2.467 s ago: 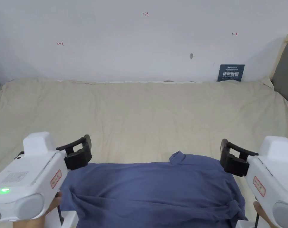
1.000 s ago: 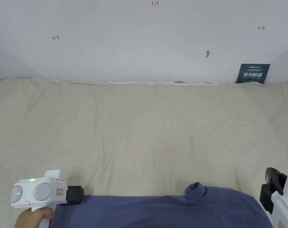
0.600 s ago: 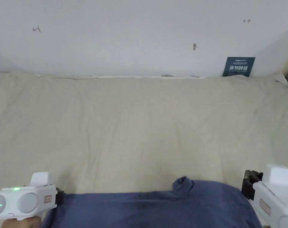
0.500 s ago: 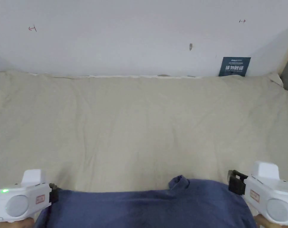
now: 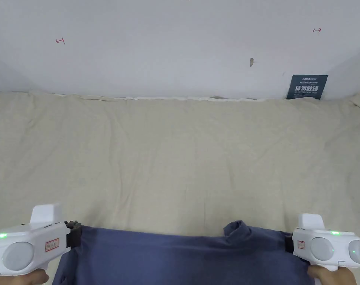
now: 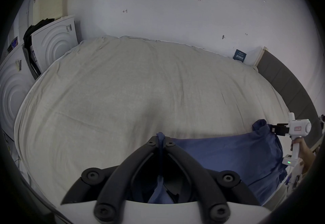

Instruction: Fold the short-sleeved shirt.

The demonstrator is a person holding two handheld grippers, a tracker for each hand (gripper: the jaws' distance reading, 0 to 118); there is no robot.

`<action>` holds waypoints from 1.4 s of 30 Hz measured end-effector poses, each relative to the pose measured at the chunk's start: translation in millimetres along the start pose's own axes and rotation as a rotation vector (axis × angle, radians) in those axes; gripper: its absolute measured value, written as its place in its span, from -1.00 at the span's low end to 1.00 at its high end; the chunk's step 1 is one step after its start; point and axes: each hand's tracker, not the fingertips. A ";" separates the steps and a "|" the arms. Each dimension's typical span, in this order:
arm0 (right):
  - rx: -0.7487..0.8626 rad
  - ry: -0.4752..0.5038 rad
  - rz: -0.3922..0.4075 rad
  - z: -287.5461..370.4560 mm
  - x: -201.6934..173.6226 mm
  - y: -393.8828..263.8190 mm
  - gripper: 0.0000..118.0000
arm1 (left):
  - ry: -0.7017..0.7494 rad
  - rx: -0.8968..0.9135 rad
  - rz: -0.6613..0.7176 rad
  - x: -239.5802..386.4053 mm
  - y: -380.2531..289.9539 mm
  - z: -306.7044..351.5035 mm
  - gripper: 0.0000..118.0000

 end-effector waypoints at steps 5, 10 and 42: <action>0.156 0.033 -0.004 74.8 2.0 -9.7 -0.90 | 0.027 0.019 0.048 -13.1 -9.2 19.3 -0.94; 0.263 0.082 -0.026 157.2 18.8 -36.4 -0.90 | 0.047 0.042 0.101 -22.1 -27.2 59.2 -0.94; 0.294 0.070 -0.195 241.2 27.8 -176.3 0.90 | 0.011 0.046 0.135 2.1 -130.1 146.6 0.99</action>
